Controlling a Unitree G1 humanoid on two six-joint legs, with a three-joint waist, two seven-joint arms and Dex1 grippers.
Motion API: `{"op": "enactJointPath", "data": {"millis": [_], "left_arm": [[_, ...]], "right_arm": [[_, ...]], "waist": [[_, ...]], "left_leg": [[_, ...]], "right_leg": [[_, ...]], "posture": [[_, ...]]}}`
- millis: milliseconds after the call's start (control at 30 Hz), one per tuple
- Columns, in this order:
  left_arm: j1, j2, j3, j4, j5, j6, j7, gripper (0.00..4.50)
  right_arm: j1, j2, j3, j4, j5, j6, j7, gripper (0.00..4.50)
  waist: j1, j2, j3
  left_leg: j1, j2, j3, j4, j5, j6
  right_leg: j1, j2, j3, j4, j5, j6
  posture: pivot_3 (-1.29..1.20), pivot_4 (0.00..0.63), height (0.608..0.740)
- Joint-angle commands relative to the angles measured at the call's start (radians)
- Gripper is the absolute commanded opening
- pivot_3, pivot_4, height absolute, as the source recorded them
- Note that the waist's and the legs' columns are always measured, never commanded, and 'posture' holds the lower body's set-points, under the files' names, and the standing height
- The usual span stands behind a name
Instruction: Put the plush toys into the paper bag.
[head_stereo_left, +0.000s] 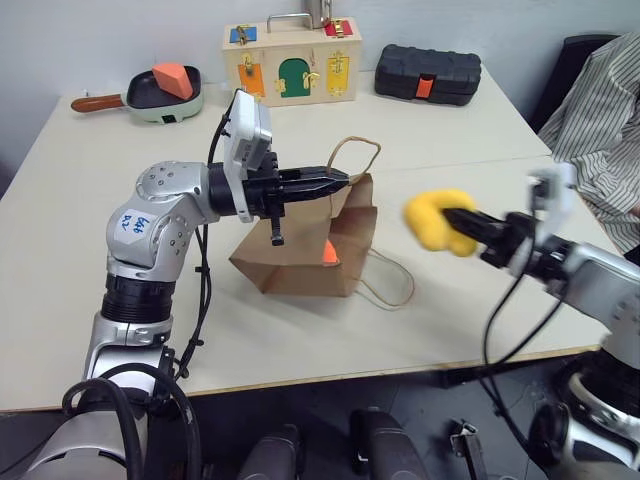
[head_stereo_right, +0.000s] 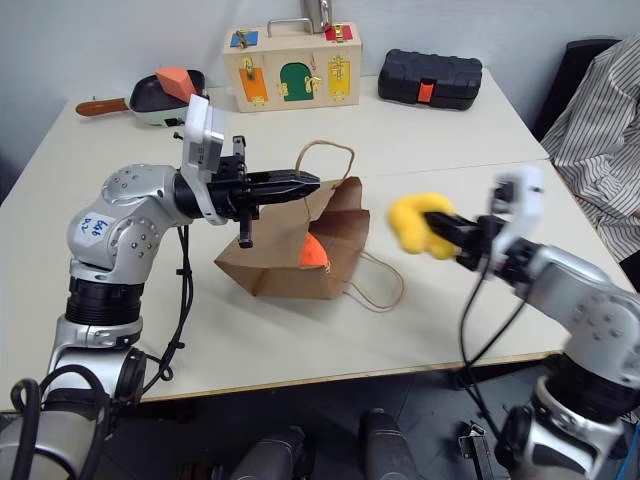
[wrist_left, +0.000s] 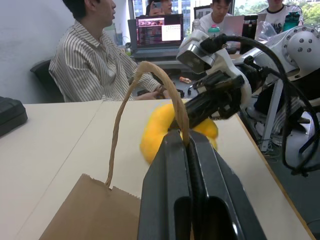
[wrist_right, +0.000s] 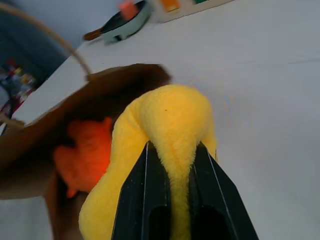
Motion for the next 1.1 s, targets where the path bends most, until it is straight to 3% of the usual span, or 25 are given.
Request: {"op": "enactJointPath", "data": {"millis": [33, 200, 700, 833, 1000, 1100], "left_arm": [[-0.038, 0.000, 0.011, -0.020, -0.011, -0.008, 0.000, 0.00], [-0.041, -0.001, -0.002, -0.029, -0.010, -0.008, -0.004, 0.00], [-0.036, 0.005, 0.012, -0.011, -0.002, -0.027, 0.008, 0.00], [-0.022, 0.020, 0.014, -0.002, 0.010, -0.039, 0.007, 0.00], [-0.027, 0.043, 0.019, 0.067, 0.047, -0.091, -0.003, 0.00], [-0.060, 0.033, 0.010, 0.128, 0.068, -0.133, -0.010, 0.00]], "right_arm": [[-0.084, 0.040, 0.222, 0.093, -0.135, -0.152, 0.003, 0.00], [-0.198, 0.149, 0.369, 0.275, -0.212, -0.287, 0.051, 0.00], [-0.366, 0.465, 0.279, 0.721, -0.237, -0.359, -0.041, 0.00], [-0.384, 0.453, 0.265, 0.697, -0.227, -0.351, -0.008, 0.00], [-0.355, 0.323, 0.302, 0.585, -0.257, -0.333, 0.060, 0.00], [-0.335, 0.287, 0.257, 0.486, -0.184, -0.259, 0.062, 0.00]], "waist": [[0.002, 0.000, 0.000], [0.001, 0.000, 0.000], [-0.048, 0.000, 0.000], [-0.049, 0.000, 0.000], [-0.045, 0.000, 0.000], [-0.044, 0.000, 0.000]], "left_leg": [[0.000, 0.000, -0.001, 0.000, 0.000, 0.000], [-0.001, -0.001, -0.002, 0.001, 0.000, 0.000], [0.000, 0.000, -0.004, 0.001, 0.000, 0.000], [0.000, 0.000, -0.005, 0.001, 0.000, 0.000], [0.000, -0.001, -0.006, 0.001, 0.000, 0.000], [-0.001, -0.001, -0.006, 0.001, 0.000, 0.000]], "right_leg": [[0.000, 0.000, -0.001, 0.000, 0.000, 0.000], [0.000, -0.001, -0.003, -0.001, 0.000, 0.000], [-0.001, -0.001, -0.006, 0.001, 0.000, 0.000], [-0.002, -0.001, -0.006, 0.002, 0.000, 0.000], [-0.001, -0.001, -0.006, 0.002, 0.000, 0.000], [-0.001, -0.001, -0.006, 0.002, 0.000, 0.000]], "posture": [[0.00, 0.150, 0.740], [0.00, 0.150, 0.740], [0.00, 0.150, 0.740], [0.00, 0.150, 0.740], [0.00, 0.150, 0.740], [0.00, 0.150, 0.740]]}}
